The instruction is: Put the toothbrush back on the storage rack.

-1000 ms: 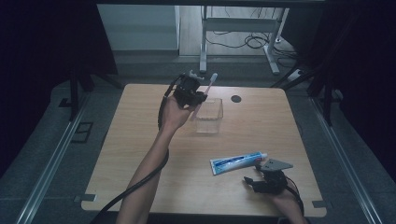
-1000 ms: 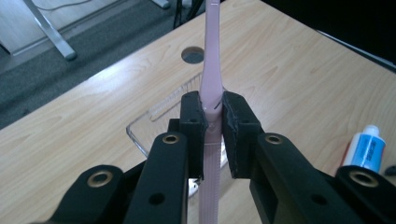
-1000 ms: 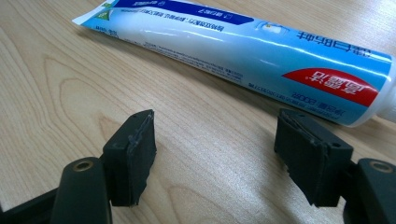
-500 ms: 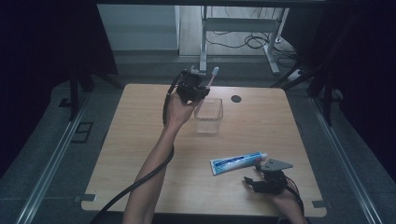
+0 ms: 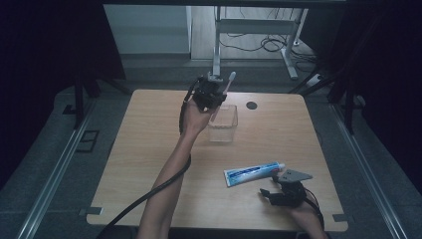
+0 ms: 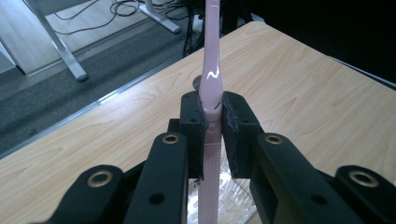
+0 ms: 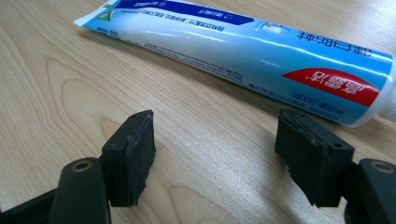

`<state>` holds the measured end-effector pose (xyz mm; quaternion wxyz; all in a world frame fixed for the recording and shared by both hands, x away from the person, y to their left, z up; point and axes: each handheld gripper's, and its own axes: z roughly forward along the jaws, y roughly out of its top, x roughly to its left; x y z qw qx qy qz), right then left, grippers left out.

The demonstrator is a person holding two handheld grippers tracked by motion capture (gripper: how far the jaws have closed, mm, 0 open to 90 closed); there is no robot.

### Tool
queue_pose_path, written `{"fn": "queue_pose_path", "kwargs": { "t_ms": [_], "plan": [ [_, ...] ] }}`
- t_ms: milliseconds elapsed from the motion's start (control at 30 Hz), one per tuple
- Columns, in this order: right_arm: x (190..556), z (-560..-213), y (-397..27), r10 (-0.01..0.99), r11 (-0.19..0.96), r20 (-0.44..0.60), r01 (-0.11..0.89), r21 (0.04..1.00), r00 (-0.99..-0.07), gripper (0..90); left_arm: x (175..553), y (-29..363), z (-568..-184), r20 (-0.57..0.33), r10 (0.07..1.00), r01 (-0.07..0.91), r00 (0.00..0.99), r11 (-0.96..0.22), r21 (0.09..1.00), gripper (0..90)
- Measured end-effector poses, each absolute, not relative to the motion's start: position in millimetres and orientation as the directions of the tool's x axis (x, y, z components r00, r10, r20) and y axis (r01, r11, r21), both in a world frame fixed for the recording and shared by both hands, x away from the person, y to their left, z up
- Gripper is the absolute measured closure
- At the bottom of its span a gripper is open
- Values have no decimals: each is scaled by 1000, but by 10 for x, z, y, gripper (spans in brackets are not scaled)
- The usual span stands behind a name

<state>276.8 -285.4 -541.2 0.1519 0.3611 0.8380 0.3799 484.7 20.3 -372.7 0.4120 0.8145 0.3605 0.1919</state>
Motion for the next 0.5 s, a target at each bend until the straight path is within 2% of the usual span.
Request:
{"fn": "queue_pose_path", "kwargs": {
  "t_ms": [500],
  "plan": [
    [2768, -5412, -2853, 720, 453, 18, 489, 746, -694, 278, 4894, 125, -3978, 29, 744, 434, 667, -420, 797, 792]
  ]
}}
